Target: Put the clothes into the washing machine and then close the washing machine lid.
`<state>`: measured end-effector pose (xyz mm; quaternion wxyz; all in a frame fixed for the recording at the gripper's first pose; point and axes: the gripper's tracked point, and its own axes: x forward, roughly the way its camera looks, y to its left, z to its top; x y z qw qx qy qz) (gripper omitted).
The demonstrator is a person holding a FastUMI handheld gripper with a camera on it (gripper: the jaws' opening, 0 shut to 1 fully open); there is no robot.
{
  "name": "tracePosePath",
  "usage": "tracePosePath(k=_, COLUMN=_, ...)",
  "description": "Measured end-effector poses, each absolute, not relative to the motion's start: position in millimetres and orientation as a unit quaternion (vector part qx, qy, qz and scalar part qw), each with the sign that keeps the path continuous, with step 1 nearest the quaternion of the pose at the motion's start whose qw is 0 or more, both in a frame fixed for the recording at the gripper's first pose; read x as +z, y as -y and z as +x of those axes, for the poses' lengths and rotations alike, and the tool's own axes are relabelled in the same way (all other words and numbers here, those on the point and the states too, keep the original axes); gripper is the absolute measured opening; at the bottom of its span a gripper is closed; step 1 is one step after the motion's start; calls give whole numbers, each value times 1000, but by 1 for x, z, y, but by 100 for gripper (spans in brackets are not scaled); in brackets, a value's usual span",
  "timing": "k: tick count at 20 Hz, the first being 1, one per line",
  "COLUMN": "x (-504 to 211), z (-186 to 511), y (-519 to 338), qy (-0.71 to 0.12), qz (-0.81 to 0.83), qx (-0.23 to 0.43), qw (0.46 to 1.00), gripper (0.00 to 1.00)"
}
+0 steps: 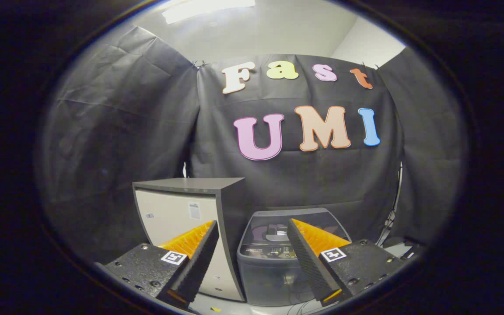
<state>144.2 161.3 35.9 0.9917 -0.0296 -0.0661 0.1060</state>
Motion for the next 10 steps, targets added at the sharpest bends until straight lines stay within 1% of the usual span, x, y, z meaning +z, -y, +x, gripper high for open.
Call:
tracePosePath(k=5, x=37, z=148, y=-158, qy=91, qz=-36, qx=110, qw=989, gripper=96)
tracePosePath(k=10, x=51, z=149, y=-125, qy=124, qz=1, qx=68, qw=990, gripper=96)
